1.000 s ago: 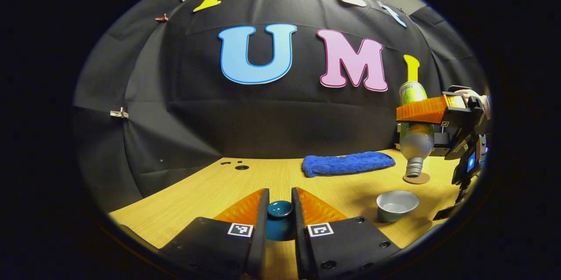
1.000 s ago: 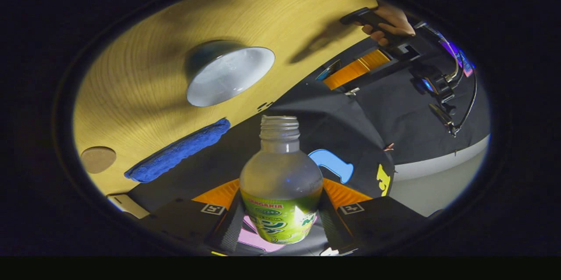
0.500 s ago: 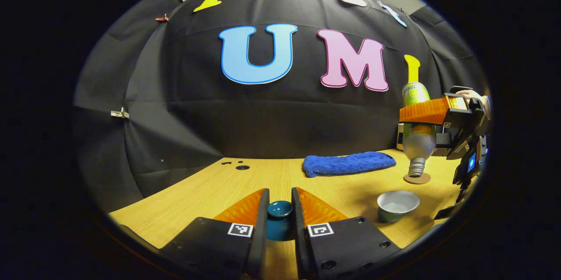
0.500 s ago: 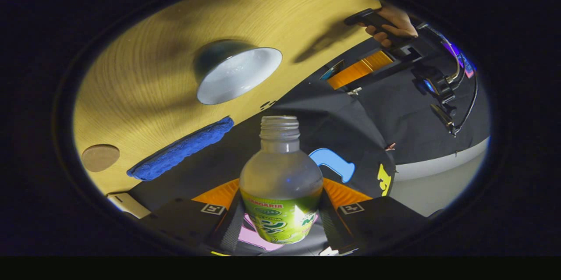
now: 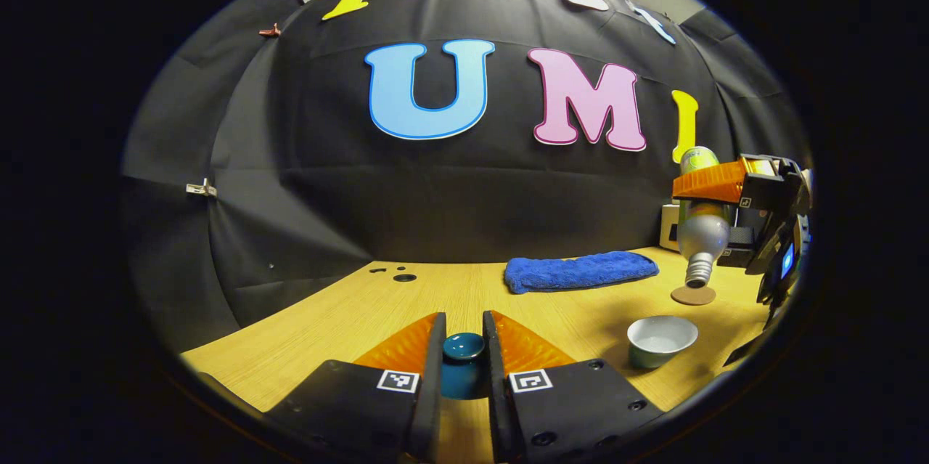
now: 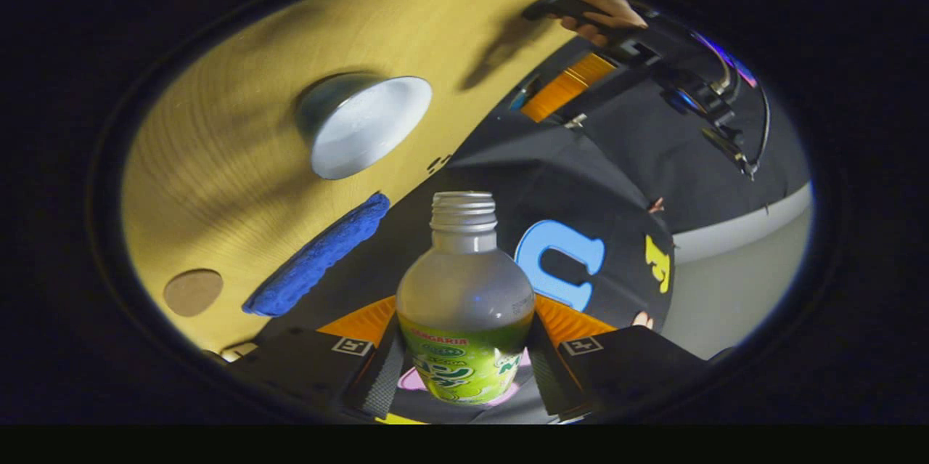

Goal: Open the teacup lid with one hand, grasp the water bottle and pour water into the teacup with the other hand; after pouring, place the water bottle on the coaster and then close the teacup lid.

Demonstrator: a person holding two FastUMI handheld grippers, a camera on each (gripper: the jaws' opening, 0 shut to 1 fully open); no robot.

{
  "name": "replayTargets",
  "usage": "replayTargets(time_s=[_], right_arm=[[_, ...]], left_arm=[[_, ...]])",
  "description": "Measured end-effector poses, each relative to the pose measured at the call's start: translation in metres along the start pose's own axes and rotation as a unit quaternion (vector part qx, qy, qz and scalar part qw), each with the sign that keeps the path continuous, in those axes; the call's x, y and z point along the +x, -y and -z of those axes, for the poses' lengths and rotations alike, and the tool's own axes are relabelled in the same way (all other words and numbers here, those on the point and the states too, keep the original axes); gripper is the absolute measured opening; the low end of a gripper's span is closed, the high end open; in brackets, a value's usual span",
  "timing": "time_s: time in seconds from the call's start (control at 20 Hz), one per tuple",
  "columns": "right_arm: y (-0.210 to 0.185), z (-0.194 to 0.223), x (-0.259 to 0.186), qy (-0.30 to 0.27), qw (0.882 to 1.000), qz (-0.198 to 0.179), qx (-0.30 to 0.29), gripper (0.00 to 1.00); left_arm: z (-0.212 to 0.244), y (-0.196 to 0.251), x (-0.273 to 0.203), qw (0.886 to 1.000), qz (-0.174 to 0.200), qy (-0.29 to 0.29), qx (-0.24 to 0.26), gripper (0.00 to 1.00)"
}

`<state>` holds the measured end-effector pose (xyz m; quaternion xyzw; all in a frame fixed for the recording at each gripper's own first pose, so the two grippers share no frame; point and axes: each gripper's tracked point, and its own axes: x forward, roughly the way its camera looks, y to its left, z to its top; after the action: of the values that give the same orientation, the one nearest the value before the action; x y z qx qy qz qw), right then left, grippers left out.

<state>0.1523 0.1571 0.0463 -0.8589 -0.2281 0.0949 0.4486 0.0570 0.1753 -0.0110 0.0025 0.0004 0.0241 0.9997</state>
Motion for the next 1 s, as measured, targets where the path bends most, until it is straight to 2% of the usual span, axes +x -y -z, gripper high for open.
replayTargets(time_s=[0.1, 0.2, 0.3, 0.4, 0.55, 0.75, 0.8, 0.85, 0.9, 1.0], right_arm=[[-0.006, 0.01, -0.008, -0.026, 0.996, -0.012, 0.079, 0.79], [-0.015, 0.022, -0.019, -0.058, 0.983, -0.021, 0.172, 0.79], [-0.017, 0.045, -0.03, -0.095, 0.961, -0.022, 0.259, 0.79], [-0.026, 0.063, -0.041, -0.128, 0.924, -0.028, 0.36, 0.79], [-0.038, 0.075, -0.069, -0.161, 0.857, -0.023, 0.489, 0.79], [-0.061, 0.096, -0.1, -0.195, 0.78, -0.018, 0.595, 0.79], [-0.063, 0.102, -0.108, -0.203, 0.755, -0.008, 0.623, 0.79], [-0.065, 0.107, -0.113, -0.208, 0.723, 0.0, 0.659, 0.79], [-0.066, 0.111, -0.115, -0.206, 0.684, 0.006, 0.7, 0.79], [-0.062, 0.114, -0.109, -0.195, 0.596, 0.015, 0.779, 0.79]], left_arm=[[-0.001, 0.0, -0.001, 1.0, -0.001, 0.0, 0.0, 0.31], [-0.001, -0.001, -0.001, 1.0, -0.006, 0.0, 0.0, 0.31], [-0.001, -0.002, -0.002, 1.0, -0.009, -0.001, 0.0, 0.31], [-0.001, -0.003, -0.002, 1.0, -0.014, -0.002, 0.0, 0.31], [-0.001, -0.004, -0.003, 1.0, -0.017, -0.001, -0.001, 0.31], [-0.001, -0.003, -0.004, 1.0, -0.012, -0.002, 0.0, 0.31], [-0.001, -0.003, -0.003, 1.0, -0.014, -0.002, 0.0, 0.31], [-0.001, -0.004, -0.003, 1.0, -0.016, -0.002, 0.0, 0.31], [-0.001, -0.004, -0.004, 1.0, -0.018, -0.002, 0.0, 0.31], [-0.001, -0.005, -0.004, 1.0, -0.023, -0.002, 0.0, 0.31]])
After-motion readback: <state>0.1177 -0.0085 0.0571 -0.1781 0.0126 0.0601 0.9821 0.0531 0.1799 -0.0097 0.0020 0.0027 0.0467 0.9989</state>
